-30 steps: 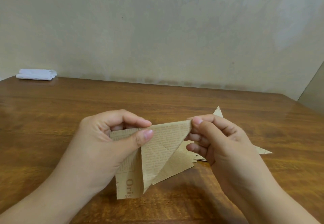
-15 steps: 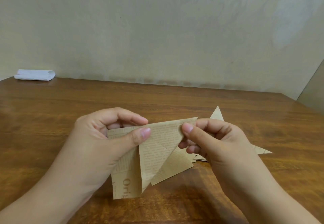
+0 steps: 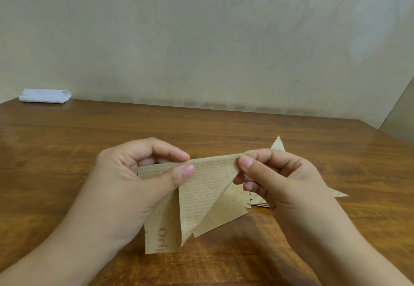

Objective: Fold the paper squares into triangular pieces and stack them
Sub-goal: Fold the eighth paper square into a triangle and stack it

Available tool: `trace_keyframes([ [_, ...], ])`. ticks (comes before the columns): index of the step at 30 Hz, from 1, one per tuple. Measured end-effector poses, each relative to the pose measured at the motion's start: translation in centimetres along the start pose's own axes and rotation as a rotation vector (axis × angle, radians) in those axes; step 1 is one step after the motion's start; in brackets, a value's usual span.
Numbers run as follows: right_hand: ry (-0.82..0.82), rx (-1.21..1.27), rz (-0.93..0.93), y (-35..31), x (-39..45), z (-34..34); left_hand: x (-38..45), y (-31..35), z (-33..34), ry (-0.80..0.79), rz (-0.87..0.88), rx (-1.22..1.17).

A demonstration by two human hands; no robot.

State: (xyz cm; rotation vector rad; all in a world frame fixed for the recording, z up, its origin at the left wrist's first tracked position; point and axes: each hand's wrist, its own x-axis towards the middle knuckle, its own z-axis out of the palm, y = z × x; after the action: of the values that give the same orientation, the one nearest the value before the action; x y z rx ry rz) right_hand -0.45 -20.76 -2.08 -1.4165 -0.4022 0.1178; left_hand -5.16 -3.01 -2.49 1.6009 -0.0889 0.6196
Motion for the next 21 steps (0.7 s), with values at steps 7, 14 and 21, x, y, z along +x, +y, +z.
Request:
trace_keyframes([
  [7,-0.006,0.01,-0.01,0.07,0.05,-0.13,-0.03,0.05,-0.19,-0.022,-0.001,0.018],
  [14,0.056,0.002,0.003,0.09,0.24,0.0,-0.06,-0.02,-0.1,-0.028,-0.031,-0.006],
  [21,0.01,-0.082,0.067,0.24,0.03,0.22,-0.25,0.18,-0.21,-0.038,-0.032,0.07],
])
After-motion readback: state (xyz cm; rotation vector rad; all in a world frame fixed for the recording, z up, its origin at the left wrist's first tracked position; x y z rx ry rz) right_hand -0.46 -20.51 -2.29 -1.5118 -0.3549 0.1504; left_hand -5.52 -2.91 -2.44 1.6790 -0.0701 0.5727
